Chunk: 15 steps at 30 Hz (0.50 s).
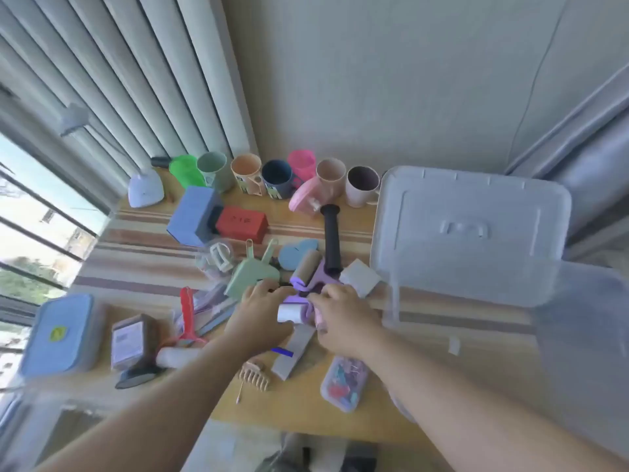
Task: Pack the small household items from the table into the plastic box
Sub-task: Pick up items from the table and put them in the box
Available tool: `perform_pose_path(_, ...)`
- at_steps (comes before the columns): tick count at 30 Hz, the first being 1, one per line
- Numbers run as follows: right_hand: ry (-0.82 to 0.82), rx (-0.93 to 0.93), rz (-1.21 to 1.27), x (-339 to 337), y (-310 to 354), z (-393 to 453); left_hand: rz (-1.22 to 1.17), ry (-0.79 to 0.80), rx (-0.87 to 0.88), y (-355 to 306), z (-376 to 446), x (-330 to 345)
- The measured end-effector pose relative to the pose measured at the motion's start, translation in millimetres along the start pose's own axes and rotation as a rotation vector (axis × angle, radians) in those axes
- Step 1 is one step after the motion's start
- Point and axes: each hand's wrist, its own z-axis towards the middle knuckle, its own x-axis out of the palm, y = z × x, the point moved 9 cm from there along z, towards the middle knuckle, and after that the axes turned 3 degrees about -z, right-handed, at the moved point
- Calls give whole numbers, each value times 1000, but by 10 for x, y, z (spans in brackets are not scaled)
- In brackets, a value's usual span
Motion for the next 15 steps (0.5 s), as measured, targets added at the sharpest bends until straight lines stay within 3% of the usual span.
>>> perform_pose_path(6,237,249,-190,479,-334,357,117,125,-4,331,285,440)
perform_pose_path(9,273,258,-202,516,-342,415,136,159,19,378,401,479)
perform_pose_path(13,220,321,-60,391,-398,357,58,3,15,318,587,214)
perform_pose_path(15,234,438,149,448,-530,274,33,-71,30,239,701,78)
